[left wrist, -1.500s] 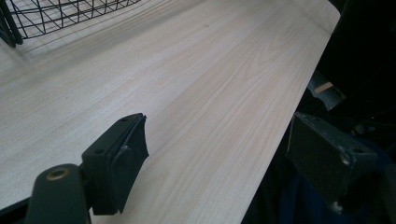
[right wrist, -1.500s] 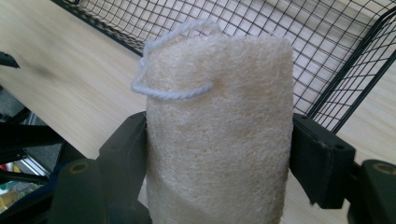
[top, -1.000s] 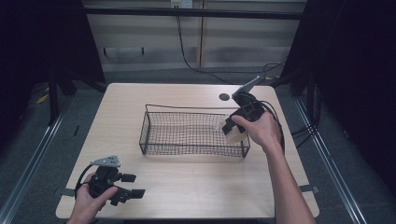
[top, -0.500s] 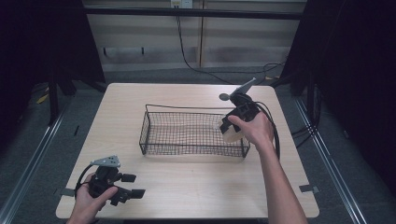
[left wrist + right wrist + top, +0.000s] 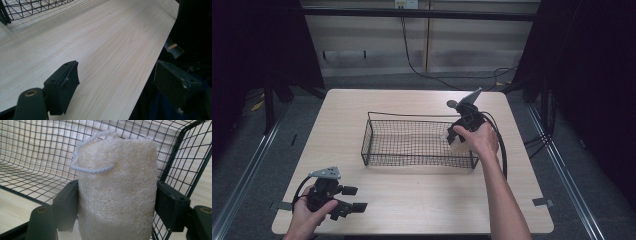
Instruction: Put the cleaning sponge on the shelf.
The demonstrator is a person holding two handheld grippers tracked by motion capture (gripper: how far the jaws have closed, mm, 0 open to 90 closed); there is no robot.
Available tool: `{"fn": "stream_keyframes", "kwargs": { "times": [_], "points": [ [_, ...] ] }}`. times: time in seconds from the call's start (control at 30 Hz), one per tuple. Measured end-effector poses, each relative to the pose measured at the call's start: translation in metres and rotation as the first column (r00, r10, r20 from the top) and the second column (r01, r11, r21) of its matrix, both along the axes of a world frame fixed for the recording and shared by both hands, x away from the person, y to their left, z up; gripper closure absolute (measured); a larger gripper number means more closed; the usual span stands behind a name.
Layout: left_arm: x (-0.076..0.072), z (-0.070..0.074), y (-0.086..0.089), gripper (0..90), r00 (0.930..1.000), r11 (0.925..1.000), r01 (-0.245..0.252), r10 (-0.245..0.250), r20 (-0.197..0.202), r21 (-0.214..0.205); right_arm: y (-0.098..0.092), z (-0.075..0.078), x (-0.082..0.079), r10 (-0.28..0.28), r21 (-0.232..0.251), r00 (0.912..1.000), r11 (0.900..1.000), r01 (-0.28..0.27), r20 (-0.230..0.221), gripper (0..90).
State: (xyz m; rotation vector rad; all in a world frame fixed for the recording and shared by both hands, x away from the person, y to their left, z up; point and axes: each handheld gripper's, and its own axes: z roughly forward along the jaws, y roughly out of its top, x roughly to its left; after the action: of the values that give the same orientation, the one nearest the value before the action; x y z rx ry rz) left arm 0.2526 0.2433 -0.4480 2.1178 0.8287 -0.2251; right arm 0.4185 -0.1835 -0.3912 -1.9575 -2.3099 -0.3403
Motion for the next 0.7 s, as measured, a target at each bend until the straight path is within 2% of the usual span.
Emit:
{"fn": "stream_keyframes", "kwargs": {
  "times": [0.3, 0.57, 0.7],
  "points": [
    [0.000, 0.000, 0.000, 19.5, 1.0000, 1.0000, -0.001, 0.001, 0.003, 0.003, -0.002, -0.016, 0.000, -0.029, -0.016, 0.9995, 0.9995, 0.028, -0.016, 26.9],
    [0.000, 0.000, 0.000, 19.5, 1.0000, 1.0000, -0.001, 0.001, 0.003, 0.003, -0.003, -0.023, -0.001, -0.046, -0.021, 0.9988, 0.9988, 0.045, -0.017, 26.9],
    [0.000, 0.000, 0.000, 19.5, 1.0000, 1.0000, 0.001, -0.001, 0.001, 0.002, -0.003, -0.028, -0.001, -0.063, -0.039, 0.9976, 0.9973, 0.061, -0.029, 26.9]
  ]
}}
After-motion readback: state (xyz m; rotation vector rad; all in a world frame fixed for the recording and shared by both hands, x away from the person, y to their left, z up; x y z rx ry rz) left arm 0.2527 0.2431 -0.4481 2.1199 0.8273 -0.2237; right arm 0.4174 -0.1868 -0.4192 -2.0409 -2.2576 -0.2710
